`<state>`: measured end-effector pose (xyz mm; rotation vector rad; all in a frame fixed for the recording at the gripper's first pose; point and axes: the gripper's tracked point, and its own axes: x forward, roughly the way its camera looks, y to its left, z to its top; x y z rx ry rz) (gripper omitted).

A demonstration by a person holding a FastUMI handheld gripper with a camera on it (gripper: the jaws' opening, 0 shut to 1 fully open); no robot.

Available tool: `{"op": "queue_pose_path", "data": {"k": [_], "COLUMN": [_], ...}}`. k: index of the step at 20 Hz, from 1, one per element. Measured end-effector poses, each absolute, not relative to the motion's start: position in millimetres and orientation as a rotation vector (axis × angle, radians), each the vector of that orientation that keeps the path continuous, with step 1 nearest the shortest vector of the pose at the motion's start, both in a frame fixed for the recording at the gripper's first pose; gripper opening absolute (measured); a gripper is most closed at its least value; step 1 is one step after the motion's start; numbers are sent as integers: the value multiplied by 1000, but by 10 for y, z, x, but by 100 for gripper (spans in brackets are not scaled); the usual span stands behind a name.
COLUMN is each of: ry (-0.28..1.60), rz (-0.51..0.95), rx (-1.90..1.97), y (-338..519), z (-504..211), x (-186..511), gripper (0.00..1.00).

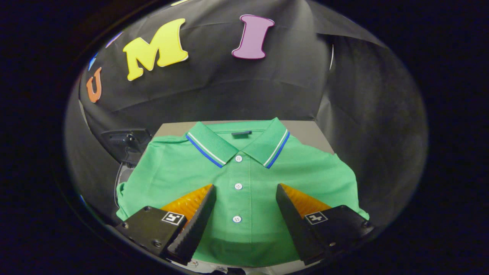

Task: Put the clothes into the washing machine and then close the washing machine lid.

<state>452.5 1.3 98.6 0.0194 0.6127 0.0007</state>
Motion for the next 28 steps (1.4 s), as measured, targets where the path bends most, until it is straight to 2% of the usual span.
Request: {"op": "queue_pose_path", "data": {"k": [2, 4, 6, 10, 11, 15, 20, 28], "ry": [629, 629, 615, 588, 575, 524, 419, 192], "rz": [6, -8, -6, -23, -25, 6, 55, 194], "rx": [19, 34, 38, 79, 82, 131, 183, 282], "y": [36, 38, 51, 97, 90, 127, 240, 819], "z": [981, 976, 990, 1028, 1020, 1032, 1267, 2276], "x": [4521, 4531, 4554, 4556, 4583, 4557, 4337, 3713], "gripper": [97, 89, 71, 21, 14, 7, 7, 7]}}
